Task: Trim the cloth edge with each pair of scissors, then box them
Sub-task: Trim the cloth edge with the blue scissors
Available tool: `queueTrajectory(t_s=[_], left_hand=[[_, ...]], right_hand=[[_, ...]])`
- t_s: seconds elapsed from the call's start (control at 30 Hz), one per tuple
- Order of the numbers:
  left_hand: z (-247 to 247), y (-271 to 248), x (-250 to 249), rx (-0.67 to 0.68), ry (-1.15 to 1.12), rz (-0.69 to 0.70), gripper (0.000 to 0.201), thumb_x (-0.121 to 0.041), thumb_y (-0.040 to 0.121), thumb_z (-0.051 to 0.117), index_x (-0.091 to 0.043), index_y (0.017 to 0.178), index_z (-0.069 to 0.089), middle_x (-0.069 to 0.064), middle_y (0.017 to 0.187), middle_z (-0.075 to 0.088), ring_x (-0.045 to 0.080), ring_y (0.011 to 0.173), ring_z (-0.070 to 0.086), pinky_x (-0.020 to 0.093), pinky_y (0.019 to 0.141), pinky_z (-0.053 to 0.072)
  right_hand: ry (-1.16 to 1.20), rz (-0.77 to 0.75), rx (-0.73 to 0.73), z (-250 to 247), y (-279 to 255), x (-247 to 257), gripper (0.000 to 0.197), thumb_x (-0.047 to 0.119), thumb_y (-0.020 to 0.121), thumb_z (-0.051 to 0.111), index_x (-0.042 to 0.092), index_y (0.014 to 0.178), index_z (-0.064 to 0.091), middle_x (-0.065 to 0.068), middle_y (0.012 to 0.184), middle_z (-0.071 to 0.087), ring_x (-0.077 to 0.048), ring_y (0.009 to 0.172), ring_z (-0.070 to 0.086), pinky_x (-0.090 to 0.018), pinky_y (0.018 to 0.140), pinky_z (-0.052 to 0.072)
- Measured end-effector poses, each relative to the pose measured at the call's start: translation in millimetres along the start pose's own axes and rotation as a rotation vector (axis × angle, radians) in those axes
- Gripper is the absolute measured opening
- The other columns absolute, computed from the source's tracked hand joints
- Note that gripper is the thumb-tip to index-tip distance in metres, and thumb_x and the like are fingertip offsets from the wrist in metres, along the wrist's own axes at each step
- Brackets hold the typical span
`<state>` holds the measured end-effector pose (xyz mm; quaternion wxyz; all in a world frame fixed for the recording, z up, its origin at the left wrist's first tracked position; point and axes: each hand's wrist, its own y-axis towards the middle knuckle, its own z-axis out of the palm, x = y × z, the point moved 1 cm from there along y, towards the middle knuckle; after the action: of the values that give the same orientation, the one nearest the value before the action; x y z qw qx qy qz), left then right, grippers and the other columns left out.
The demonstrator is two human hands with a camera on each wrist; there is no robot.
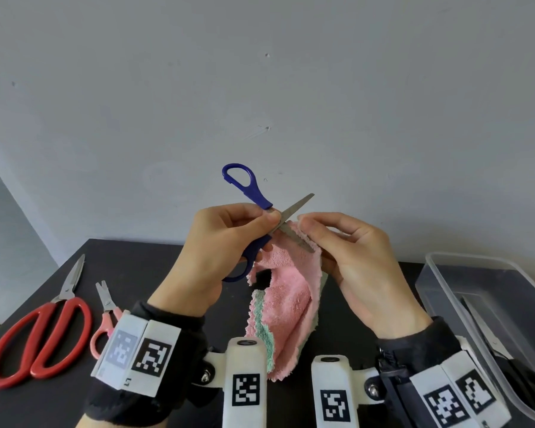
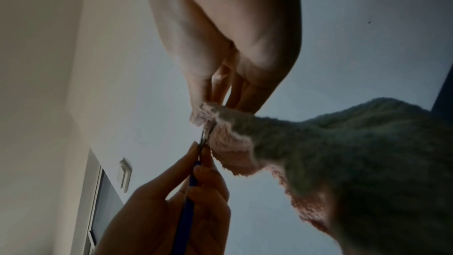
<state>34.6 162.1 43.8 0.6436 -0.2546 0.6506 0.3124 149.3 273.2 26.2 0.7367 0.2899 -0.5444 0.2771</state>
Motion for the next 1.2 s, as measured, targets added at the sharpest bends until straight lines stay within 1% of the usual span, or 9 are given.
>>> queueTrajectory(t_s=[0.17,0.37,0.47,0.53,0.63,0.73,0.87,0.97,1.2], left_hand=[[-3,1,0,-0.017,-0.008,-0.003,0.011,-0.012,0.084,0.068,-0.004,0.077,0.07,0.0,0.051,0.061,0.008,0.041,0.051,0.01,0.034,0.032],[-2,0,1,0.01,0.003,-0.006,0.012,-0.011,0.082,0.07,0.0,0.078,0.07,0.003,0.053,0.061,0.01,0.041,0.051,0.013,0.036,0.035],[-2,1,1,0.008,-0.001,-0.008,0.011,-0.011,0.083,0.07,-0.002,0.077,0.07,0.001,0.052,0.061,0.008,0.041,0.052,0.012,0.037,0.036],[-1,1,2,0.017,0.011,-0.006,0.01,-0.012,0.082,0.071,-0.004,0.075,0.071,0.003,0.056,0.064,0.009,0.045,0.054,0.015,0.042,0.041],[-1,2,3,0.041,0.041,-0.005,0.008,-0.012,0.081,0.072,-0.007,0.075,0.073,0.004,0.061,0.066,0.009,0.049,0.056,0.017,0.046,0.045],[1,1,3,0.038,0.065,0.003,0.007,-0.011,0.08,0.072,-0.007,0.076,0.073,0.002,0.057,0.066,0.007,0.047,0.056,0.015,0.047,0.045],[-2,3,5,-0.024,0.068,0.006,0.007,-0.01,0.08,0.072,-0.006,0.075,0.073,0.002,0.056,0.065,0.008,0.047,0.057,0.015,0.045,0.045],[-6,3,4,-0.045,0.066,0.003,0.01,-0.011,0.081,0.072,-0.008,0.072,0.072,0.004,0.056,0.063,0.011,0.048,0.056,0.017,0.045,0.045],[-7,2,0,-0.014,0.065,-0.028,0.01,-0.012,0.081,0.071,-0.008,0.072,0.07,-0.002,0.05,0.062,0.006,0.041,0.052,0.011,0.037,0.036]], right_hand=[[0.127,0.083,0.11,-3,1,4,0.02,0.016,0.067,0.068,0.01,0.083,0.079,-0.013,0.091,0.076,-0.02,0.081,0.074,-0.023,0.067,0.057],[0.066,0.048,0.169,2,-2,4,0.019,0.019,0.069,0.068,0.011,0.083,0.079,-0.01,0.091,0.076,-0.018,0.088,0.073,-0.021,0.072,0.055],[0.062,0.076,0.128,-1,0,4,0.018,0.015,0.067,0.07,0.011,0.083,0.077,-0.011,0.087,0.076,-0.018,0.08,0.073,-0.021,0.066,0.055],[0.035,0.106,0.078,-2,1,2,0.022,0.011,0.064,0.073,0.009,0.085,0.07,-0.014,0.084,0.075,-0.019,0.075,0.072,-0.021,0.061,0.054],[-0.005,0.134,0.041,-1,0,1,0.016,0.004,0.069,0.075,0.006,0.082,0.066,-0.016,0.08,0.075,-0.021,0.07,0.072,-0.021,0.057,0.053],[-0.062,0.118,-0.015,1,0,-2,0.019,0.006,0.071,0.078,0.006,0.081,0.063,-0.016,0.08,0.075,-0.024,0.073,0.073,-0.024,0.06,0.054],[-0.067,0.126,-0.035,3,0,-6,0.03,0.006,0.071,0.078,0.011,0.08,0.049,-0.016,0.083,0.075,-0.029,0.079,0.074,-0.033,0.07,0.055],[-0.049,0.131,-0.052,1,1,-5,0.037,0.004,0.069,0.078,0.013,0.081,0.044,-0.015,0.082,0.076,-0.026,0.077,0.074,-0.03,0.068,0.053],[-0.062,0.07,-0.035,5,-1,-5,0.037,-0.002,0.073,0.076,0.011,0.08,0.043,-0.014,0.082,0.076,-0.026,0.08,0.075,-0.028,0.069,0.056]])
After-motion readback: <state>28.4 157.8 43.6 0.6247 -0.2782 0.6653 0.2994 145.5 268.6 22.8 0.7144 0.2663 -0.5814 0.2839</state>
